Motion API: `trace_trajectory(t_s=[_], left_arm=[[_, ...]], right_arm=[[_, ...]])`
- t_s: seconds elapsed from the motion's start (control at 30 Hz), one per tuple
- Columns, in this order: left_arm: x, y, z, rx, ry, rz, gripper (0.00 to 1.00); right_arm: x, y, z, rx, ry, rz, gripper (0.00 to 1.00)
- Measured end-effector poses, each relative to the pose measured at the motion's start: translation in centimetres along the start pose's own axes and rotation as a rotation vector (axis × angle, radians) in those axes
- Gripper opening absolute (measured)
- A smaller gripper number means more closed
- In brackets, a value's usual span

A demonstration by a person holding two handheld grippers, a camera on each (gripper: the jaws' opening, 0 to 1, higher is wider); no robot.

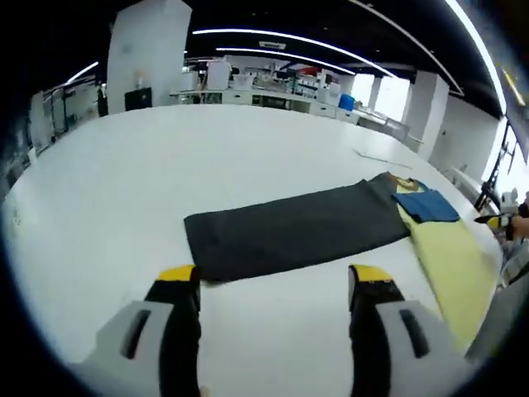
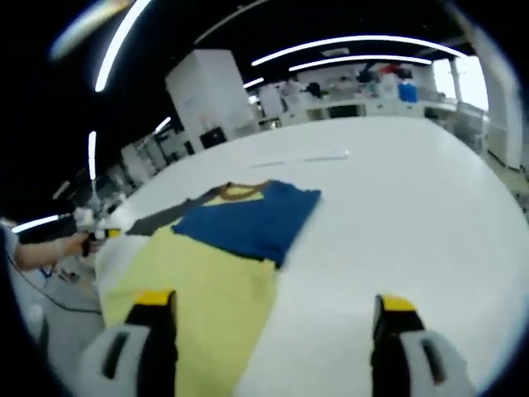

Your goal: Fold the garment on the visible template until the final outline fits inside the template.

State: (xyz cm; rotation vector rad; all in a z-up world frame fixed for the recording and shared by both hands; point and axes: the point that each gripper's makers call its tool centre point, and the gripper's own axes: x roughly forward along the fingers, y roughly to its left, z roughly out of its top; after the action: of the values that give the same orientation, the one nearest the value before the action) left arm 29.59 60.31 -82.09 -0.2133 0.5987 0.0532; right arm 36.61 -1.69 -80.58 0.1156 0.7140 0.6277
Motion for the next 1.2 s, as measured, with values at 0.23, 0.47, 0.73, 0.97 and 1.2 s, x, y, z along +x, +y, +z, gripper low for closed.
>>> trace_trajectory(t_s=[0.23,0.47,0.73,0.97,1.2], left_arm=[[1.0,3.3,-0.8,-0.107,0.008,0.091,0.47],[0.6,4.7,-0.5,-0.236,-0.027,0.169,0.21],[0.3,3.9,-0.8,-0.24,-0.013,0.192,0.08],[0.2,3.5,-1.1,-0.313,0.027,0.193,0.0],[0.0,3.4,-0.7,-0.237,0.044,0.193,0.0]], right_arm=[[-0.5,0.1,-0.6,0.004,0.008,-0.002,0.99],[-1.1,-0.3,-0.9,0.023,0.004,-0.013,0.99],[-1.2,0.1,-1.7,0.024,0.017,-0.012,0.99],[-0.9,0.5,-1.9,0.006,0.031,0.001,0.99],[-0.8,0.3,-1.7,0.009,0.02,0.004,0.99]])
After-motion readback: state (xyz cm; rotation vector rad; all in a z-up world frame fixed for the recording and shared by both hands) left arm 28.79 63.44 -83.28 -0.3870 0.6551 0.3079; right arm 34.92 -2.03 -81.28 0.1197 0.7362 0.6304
